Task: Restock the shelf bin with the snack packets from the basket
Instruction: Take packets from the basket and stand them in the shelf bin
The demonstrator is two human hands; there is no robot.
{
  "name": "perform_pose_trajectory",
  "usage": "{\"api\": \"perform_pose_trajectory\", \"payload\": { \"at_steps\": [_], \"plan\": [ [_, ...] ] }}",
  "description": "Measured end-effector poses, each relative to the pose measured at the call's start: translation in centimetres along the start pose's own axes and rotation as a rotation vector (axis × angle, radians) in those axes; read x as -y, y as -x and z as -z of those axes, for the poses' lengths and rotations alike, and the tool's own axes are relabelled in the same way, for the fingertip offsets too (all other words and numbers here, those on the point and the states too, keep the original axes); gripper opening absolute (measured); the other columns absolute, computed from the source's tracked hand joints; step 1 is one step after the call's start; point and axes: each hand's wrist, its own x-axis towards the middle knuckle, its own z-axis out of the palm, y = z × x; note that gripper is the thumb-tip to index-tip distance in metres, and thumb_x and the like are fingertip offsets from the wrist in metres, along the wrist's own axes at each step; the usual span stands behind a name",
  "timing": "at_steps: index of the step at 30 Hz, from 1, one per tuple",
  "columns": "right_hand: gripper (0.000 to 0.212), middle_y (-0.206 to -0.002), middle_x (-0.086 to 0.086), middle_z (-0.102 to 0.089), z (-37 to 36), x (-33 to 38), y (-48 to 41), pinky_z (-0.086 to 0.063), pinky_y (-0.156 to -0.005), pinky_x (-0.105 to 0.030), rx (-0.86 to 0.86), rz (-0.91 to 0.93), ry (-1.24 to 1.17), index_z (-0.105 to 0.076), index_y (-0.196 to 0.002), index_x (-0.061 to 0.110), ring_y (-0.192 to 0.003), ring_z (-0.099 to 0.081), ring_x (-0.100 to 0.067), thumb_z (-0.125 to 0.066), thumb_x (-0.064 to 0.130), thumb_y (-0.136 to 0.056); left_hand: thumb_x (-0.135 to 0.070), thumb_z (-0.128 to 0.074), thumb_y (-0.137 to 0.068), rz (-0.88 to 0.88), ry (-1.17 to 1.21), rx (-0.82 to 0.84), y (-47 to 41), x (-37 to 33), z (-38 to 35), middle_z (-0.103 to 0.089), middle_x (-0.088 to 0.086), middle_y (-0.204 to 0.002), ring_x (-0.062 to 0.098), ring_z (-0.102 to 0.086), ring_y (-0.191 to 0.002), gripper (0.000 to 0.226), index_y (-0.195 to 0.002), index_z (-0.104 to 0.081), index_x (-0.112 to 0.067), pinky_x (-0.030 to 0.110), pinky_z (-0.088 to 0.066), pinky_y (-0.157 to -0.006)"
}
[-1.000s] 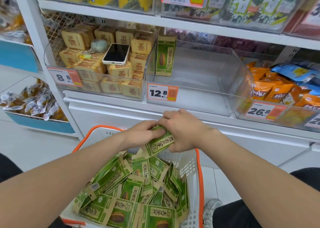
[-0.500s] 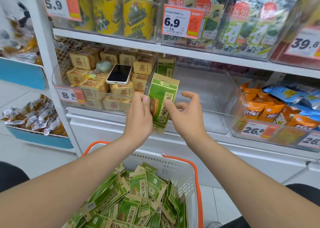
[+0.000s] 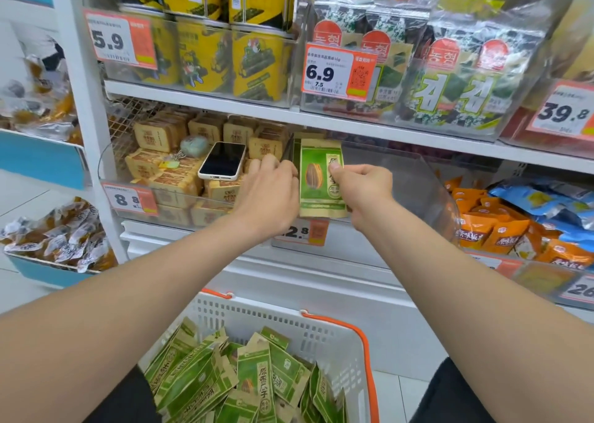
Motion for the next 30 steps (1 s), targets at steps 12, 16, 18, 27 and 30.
{"api": "perform_pose_trajectory", "payload": {
  "at_steps": [12,16,18,27,30],
  "plan": [
    [0.04,-0.118,-0.004,-0.069,-3.1,-2.7,-8.4,-0.055,-0.1,-0.041,0.016,0.074,0.116,-0.063,-0.126,0.017,-0.109,-0.067,-0.027,-0.078,0.035,-0.093,-0.038,-0.038,-0.096,-0.122,-0.117,0.01,-2.4,3.3,-3.3,-0.048,0.005,-0.127,0.028,-0.053,-0.103,0.037,-0.095,-0.07,-0.02,0.044,-0.042,-0.086],
    [0.034,-0.113,-0.002,-0.07,-5.5,-3.3,-9.8,-0.057,-0.095,-0.04,0.068,0.153,0.215,-0.062,-0.124,0.02,-0.104,-0.068,-0.025,-0.077,0.027,-0.094,-0.034,-0.042,-0.091,-0.164,-0.048,0.084,-2.6,4.3,-4.3,-0.038,0.007,-0.14,0.03,-0.053,-0.111,0.035,-0.092,-0.072,-0.018,0.044,-0.045,-0.088],
    [0.028,-0.109,-0.004,-0.073,-6.4,-3.4,-10.6,-0.059,-0.089,-0.037,0.07,0.193,0.255,-0.065,-0.121,0.018,-0.097,-0.07,-0.023,-0.075,0.018,-0.094,-0.032,-0.044,-0.091,-0.177,-0.015,0.093,-2.7,4.6,-4.6,-0.035,0.007,-0.144,0.032,-0.055,-0.111,0.033,-0.09,-0.073,-0.016,0.044,-0.049,-0.087],
    [0.021,-0.111,-0.008,-0.074,-7.8,-4.0,-11.3,-0.058,-0.093,-0.039,0.072,0.229,0.546,-0.056,-0.101,0.022,-0.107,-0.07,-0.03,-0.075,0.022,-0.093,-0.034,-0.037,-0.091,-0.205,-0.006,0.083,-2.7,5.1,-5.0,-0.032,0.008,-0.148,0.037,-0.052,-0.118,0.038,-0.09,-0.07,-0.016,0.049,-0.051,-0.088],
    [0.029,-0.114,-0.009,-0.072,-7.9,-3.9,-11.3,-0.058,-0.089,-0.036,0.064,0.197,0.501,-0.056,-0.112,0.016,-0.108,-0.069,-0.03,-0.076,0.023,-0.092,-0.033,-0.038,-0.092,-0.207,-0.012,0.078,-2.6,5.0,-5.0,-0.033,0.009,-0.148,0.037,-0.053,-0.115,0.036,-0.09,-0.069,-0.016,0.05,-0.052,-0.085]
  ]
}}
